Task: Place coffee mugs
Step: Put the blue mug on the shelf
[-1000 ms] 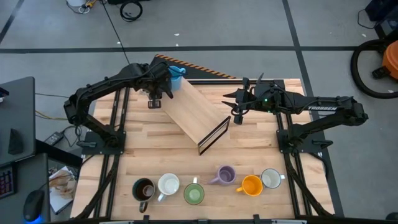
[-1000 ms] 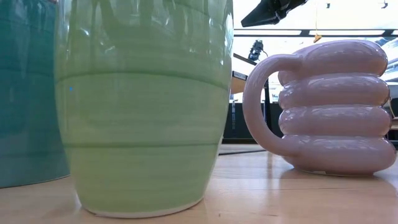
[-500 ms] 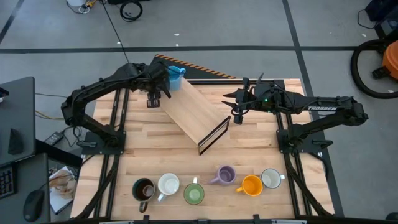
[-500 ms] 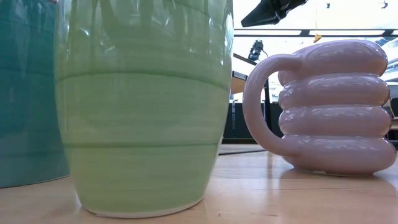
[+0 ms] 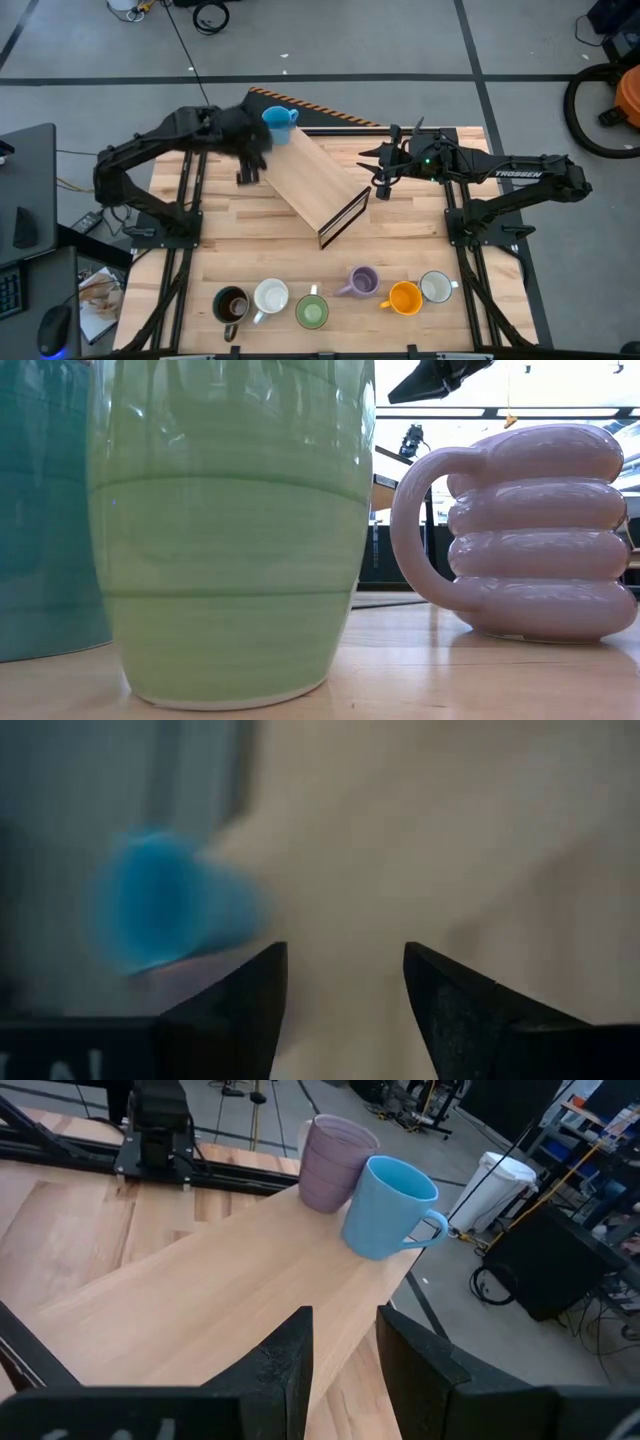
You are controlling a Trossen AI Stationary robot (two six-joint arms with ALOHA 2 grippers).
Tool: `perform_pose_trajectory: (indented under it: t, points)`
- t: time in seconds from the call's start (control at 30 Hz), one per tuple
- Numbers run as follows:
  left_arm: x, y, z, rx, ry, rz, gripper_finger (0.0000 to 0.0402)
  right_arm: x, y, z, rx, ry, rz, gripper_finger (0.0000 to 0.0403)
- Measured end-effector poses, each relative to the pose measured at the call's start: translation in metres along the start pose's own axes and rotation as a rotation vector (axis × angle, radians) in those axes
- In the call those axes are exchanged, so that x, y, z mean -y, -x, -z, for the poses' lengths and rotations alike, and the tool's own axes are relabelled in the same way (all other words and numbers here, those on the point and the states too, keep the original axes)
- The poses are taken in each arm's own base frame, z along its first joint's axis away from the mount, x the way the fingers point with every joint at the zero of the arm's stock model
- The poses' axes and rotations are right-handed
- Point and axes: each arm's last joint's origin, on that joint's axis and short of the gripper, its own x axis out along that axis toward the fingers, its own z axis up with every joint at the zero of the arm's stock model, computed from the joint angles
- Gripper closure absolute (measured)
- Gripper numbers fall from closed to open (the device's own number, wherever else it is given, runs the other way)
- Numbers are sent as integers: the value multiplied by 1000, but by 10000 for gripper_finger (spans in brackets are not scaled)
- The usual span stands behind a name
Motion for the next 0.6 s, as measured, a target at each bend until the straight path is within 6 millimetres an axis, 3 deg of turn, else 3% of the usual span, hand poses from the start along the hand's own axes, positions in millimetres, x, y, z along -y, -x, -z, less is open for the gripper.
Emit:
perform_pose_trajectory:
  t: [0.1, 0.2, 0.4, 0.6]
  points:
    - [24, -1, -3, 13, 77, 184, 201, 0, 0, 1, -9, 11, -3, 284]
    - [47, -8, -3, -29, 106, 244, 204, -1, 0, 2, -22, 48, -7, 284]
    - [79, -20, 4, -103, 73, 223, 205, -7, 1, 3, -29, 48, -82, 284]
    - [90, -31, 9, -125, -26, 164, 205, -39, 6, 4, -137, 76, -154, 284]
